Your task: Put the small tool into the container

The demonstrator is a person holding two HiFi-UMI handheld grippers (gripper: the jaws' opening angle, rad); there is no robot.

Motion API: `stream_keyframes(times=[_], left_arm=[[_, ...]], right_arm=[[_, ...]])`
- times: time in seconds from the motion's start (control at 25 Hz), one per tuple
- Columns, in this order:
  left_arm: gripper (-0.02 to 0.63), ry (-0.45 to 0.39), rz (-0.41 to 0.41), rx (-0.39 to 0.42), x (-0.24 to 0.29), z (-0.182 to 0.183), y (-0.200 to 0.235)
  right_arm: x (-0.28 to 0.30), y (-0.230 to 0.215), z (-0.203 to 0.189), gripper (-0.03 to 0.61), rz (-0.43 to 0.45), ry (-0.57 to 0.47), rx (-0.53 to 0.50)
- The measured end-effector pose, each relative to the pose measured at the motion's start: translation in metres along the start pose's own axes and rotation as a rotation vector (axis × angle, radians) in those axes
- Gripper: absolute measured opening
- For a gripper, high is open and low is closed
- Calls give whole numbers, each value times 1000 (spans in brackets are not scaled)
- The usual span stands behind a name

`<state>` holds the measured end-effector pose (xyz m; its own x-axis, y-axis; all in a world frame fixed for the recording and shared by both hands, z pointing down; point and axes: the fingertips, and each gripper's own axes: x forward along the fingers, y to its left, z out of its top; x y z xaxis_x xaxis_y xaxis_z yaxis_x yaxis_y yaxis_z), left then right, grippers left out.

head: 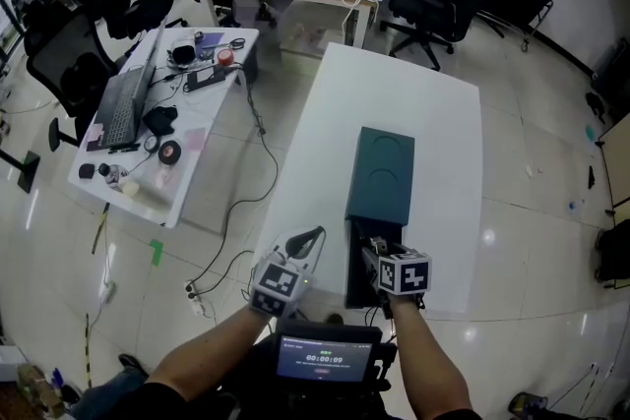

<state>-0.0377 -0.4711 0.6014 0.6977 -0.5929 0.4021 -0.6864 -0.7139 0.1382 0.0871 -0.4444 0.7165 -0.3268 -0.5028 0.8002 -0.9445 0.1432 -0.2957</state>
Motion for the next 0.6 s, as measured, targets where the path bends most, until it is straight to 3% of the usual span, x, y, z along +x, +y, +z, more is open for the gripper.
stream_keyframes(times=[0.6], left_arm=[[9,-6,12,3,-20,4,-2]], right_arm=[[2,3,-7,255,-35,82,-18]])
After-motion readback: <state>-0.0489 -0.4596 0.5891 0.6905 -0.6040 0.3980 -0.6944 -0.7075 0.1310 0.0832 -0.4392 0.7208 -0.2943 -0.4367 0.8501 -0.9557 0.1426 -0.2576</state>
